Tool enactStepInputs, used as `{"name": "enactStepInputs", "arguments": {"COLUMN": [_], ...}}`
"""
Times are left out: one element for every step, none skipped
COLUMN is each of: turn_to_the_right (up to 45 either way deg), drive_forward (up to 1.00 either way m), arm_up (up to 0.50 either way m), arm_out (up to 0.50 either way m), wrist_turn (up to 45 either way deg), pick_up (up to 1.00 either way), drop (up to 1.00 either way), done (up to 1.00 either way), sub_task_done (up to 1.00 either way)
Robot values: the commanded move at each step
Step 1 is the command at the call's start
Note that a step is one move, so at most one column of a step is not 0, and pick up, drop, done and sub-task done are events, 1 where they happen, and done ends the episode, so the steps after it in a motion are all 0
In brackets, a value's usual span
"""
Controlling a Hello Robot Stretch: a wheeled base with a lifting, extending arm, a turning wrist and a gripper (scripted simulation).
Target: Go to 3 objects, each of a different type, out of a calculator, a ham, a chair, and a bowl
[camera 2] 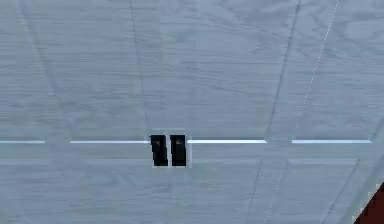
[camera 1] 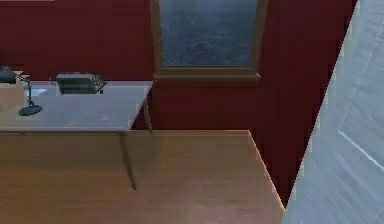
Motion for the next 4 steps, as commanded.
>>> {"name": "enactStepInputs", "arguments": {"turn_to_the_right": [-45.0,-9.0,0.0,-3.0], "drive_forward": [0.0,0.0,1.0,0.0], "arm_up": [0.0,0.0,0.0,0.0], "arm_out": [0.0,0.0,0.0,0.0], "wrist_turn": [0.0,0.0,0.0,0.0], "pick_up": [0.0,0.0,0.0,0.0], "drop": [0.0,0.0,0.0,0.0], "done": [0.0,0.0,0.0,0.0], "sub_task_done": [0.0,0.0,0.0,0.0]}}
